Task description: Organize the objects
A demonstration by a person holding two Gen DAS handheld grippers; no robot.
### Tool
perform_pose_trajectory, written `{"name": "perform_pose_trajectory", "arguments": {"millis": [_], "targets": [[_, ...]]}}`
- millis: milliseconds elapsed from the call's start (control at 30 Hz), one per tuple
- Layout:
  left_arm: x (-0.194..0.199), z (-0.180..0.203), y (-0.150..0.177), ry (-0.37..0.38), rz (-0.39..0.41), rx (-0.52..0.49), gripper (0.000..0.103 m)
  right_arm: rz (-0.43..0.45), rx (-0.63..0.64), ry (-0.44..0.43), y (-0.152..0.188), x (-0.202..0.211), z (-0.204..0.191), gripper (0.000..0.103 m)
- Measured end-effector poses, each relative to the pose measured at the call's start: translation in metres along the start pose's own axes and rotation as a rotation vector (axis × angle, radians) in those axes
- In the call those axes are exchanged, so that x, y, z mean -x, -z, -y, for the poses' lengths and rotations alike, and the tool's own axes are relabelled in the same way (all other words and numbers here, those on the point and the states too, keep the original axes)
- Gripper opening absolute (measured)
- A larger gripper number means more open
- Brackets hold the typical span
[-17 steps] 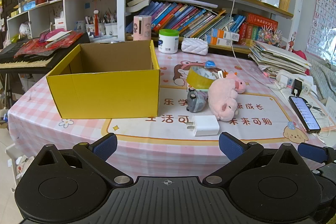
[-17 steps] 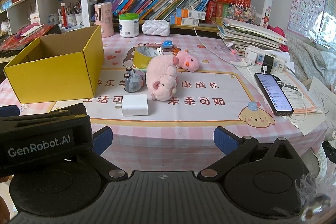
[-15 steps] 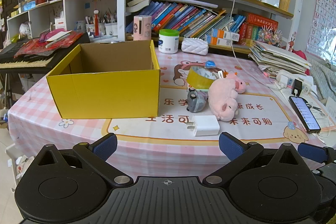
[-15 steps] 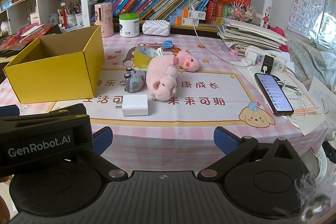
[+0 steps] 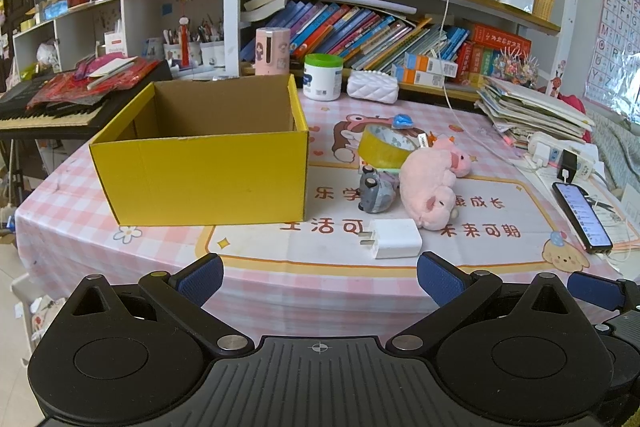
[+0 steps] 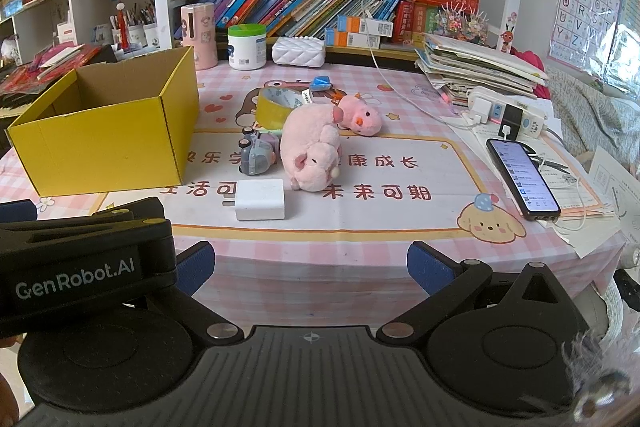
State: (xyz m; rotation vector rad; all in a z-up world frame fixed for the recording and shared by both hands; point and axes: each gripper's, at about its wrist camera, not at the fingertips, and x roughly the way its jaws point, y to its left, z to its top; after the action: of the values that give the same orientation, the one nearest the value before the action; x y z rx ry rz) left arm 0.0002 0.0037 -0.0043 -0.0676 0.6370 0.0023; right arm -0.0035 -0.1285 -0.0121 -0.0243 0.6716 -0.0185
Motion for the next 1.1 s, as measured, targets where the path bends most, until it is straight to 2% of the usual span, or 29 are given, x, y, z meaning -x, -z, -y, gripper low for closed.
{"name": "perform_pose_trajectory", "arguments": {"millis": [1100], "targets": [[-0.0019, -0.0079, -0.0027, 0.002, -0.006, 0.009, 0.103, -0.006, 0.014, 0.004, -0.0014, -0.0050, -0.0097, 0.103]]}}
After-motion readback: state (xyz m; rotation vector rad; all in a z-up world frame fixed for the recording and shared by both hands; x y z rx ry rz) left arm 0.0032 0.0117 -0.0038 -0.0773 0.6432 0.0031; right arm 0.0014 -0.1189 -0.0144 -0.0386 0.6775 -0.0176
